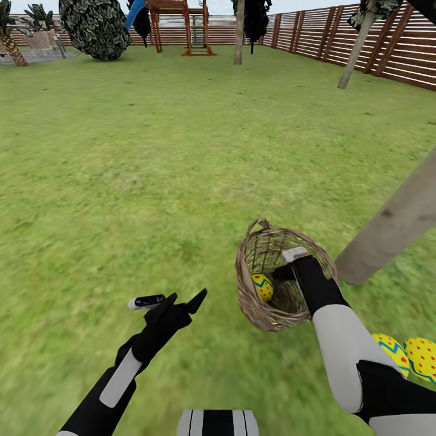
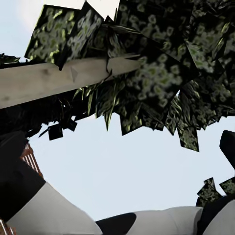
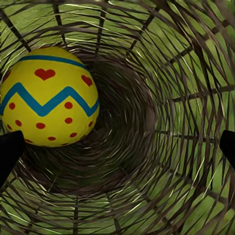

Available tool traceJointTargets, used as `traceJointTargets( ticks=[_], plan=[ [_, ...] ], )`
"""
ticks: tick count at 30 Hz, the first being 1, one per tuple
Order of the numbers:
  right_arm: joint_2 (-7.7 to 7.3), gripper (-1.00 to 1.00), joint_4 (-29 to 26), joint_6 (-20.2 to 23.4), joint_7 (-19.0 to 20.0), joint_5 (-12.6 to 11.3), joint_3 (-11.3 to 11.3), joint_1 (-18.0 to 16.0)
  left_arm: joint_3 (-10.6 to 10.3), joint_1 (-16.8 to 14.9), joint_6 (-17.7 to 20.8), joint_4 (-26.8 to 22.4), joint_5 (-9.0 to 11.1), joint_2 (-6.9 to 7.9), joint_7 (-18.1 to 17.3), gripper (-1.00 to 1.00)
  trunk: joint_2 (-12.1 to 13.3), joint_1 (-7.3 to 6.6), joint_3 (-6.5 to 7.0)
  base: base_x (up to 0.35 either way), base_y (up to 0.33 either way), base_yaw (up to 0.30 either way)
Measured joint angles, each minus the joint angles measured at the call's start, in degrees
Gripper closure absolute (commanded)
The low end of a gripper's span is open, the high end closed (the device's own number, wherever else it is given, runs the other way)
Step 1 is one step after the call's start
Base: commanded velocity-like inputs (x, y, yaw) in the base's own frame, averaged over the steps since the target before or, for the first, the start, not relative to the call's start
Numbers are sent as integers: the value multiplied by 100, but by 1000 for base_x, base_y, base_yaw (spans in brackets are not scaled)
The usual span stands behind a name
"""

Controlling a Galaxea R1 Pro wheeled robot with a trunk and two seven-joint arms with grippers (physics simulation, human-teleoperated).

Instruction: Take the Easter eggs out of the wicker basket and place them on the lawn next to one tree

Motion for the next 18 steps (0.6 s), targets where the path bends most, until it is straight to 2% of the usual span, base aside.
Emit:
traceJointTargets(
  ticks=[2,5,9,18],
  plan=[
    [8,-100,-1,0,7,0,-2,0,34,0,11,139,4,1,8,-100,0,-2,0,254,0,0],
    [22,-100,-1,6,45,2,9,0,198,0,41,318,12,-6,6,-100,0,-3,0,320,0,0],
    [25,-100,0,8,96,5,14,0,237,0,42,352,11,0,5,-100,0,-3,0,329,0,0],
    [2,-100,25,64,265,19,19,0,268,0,-21,354,26,1,-181,-100,0,1,0,37,0,0]
  ],
)
